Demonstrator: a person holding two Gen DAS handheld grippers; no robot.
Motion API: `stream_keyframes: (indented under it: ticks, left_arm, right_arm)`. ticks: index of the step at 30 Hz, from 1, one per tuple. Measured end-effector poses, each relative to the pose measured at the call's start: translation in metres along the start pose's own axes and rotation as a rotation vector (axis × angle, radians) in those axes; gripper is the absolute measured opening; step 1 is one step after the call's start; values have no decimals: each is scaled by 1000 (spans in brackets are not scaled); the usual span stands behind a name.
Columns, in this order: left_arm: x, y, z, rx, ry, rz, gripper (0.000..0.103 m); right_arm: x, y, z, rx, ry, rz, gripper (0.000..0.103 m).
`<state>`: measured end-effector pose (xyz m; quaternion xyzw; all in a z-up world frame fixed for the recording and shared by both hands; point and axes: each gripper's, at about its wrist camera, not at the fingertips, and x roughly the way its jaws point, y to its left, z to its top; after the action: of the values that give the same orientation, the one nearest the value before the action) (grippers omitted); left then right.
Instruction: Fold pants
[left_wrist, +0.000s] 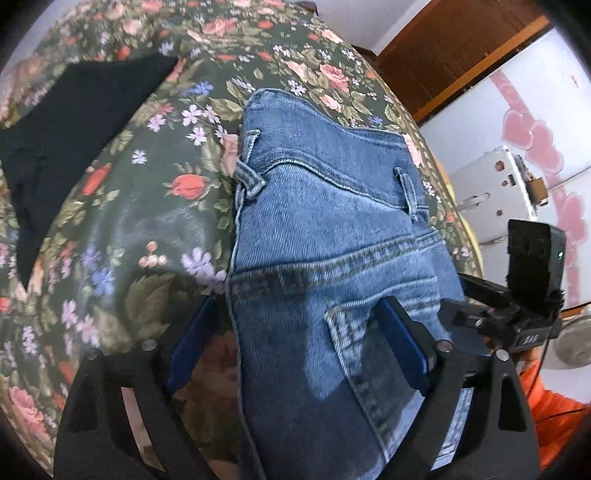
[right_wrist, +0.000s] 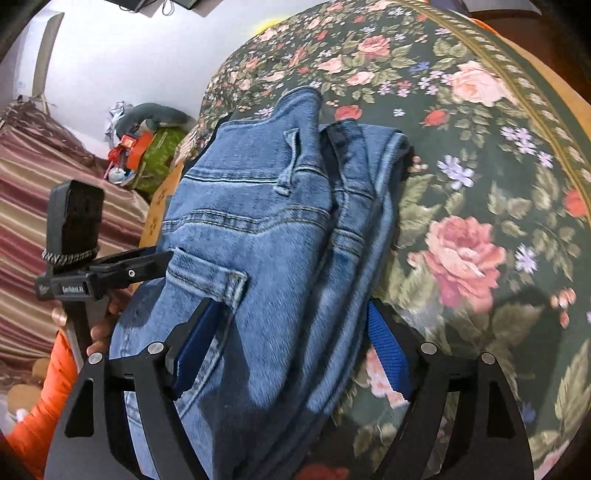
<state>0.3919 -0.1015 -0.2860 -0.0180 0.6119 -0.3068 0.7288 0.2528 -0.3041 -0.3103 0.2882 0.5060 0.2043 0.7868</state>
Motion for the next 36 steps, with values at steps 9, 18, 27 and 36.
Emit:
stream_keyframes:
  ticks: [9, 18, 27, 36]
  left_arm:
    - [23, -24, 20, 47, 13, 17, 86]
    - [-14, -36, -10, 107, -83, 68, 50]
    - [-80, -51, -59, 130, -254, 114, 39]
    - [-167, -56, -74, 146, -450, 180, 36]
  right_arm:
    - [9, 2, 14, -13, 10, 6, 71]
    - [-6, 21, 7, -89, -1, 11, 35]
    - [-29, 78, -3, -237, -48, -2, 29]
    - [-55, 156, 18, -410, -158, 2, 27]
